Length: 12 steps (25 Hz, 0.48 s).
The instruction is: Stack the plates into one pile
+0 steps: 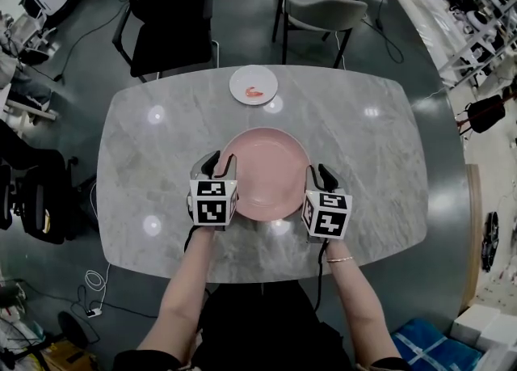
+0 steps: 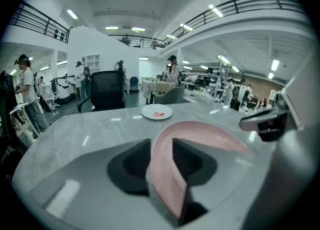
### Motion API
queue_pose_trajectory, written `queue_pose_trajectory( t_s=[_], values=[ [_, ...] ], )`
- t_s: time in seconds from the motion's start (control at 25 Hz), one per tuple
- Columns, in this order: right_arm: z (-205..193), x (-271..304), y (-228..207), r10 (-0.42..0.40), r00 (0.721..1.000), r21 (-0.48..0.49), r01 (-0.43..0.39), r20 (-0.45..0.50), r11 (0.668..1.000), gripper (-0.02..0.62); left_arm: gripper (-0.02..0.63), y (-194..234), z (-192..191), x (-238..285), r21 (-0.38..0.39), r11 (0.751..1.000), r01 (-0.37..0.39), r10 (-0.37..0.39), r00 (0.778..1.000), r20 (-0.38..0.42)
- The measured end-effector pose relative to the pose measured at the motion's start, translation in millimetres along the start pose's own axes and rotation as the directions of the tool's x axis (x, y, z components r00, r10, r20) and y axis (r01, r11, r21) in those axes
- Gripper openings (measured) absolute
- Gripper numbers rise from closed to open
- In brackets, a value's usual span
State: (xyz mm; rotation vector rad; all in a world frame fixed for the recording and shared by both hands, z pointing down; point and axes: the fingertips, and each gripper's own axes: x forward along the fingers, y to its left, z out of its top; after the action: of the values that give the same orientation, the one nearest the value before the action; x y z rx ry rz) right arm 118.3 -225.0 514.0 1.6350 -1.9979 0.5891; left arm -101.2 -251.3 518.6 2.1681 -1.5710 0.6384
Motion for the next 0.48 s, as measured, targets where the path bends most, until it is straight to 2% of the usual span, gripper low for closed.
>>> queue_pose_trajectory(
  t_s=[0.24, 0.48],
  values=[
    [38, -22, 15, 0.046, 0.987, -0.009, -0.045, 0.153, 0.999, 0.078, 0.108, -1, 40, -24, 0.02, 1.0, 0.006, -0.009, 0.991, 0.134],
    [72, -52, 21, 0.066, 0.95, 0.004, -0.071, 0.304, 0.997, 0.031, 0.064, 0, 76, -53, 0.027, 1.0, 0.007, -0.014, 0.96, 0.28]
  ],
)
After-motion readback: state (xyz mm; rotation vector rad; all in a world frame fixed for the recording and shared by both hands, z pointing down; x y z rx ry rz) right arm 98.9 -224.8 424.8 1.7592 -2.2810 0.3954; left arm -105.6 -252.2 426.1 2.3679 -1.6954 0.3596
